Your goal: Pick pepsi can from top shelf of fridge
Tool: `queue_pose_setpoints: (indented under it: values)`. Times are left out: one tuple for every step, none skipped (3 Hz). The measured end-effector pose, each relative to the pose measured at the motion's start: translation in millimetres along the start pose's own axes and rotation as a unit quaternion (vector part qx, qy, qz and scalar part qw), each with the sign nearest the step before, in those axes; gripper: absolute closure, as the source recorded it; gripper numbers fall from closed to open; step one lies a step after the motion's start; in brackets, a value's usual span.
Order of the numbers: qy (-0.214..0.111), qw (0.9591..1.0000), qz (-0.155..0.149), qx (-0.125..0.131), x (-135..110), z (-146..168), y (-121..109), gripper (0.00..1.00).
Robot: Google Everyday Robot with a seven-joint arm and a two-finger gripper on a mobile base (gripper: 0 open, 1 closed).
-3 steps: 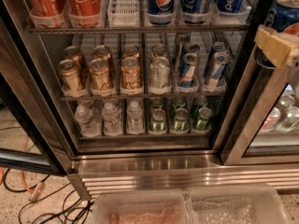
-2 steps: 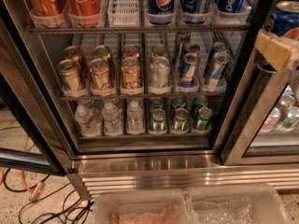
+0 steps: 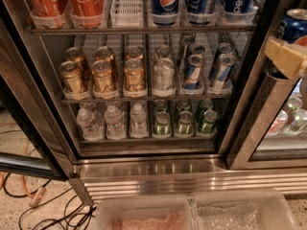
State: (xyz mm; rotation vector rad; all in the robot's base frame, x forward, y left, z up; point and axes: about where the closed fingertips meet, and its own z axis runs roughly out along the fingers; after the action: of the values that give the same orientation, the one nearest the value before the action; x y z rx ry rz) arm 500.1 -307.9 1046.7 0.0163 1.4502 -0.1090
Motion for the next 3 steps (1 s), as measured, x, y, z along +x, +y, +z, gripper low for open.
queue_pose_setpoints:
  values:
    - [0.012,0.9997,0.016,-0.014,9.0,1.9,-0.5,1.0]
    - [0.025,0.9983,0.035,-0.038,17.0,1.3,6.6,1.0]
    - [0.036,0.9956,0.052,-0.068,21.9,-0.2,20.3,1.0]
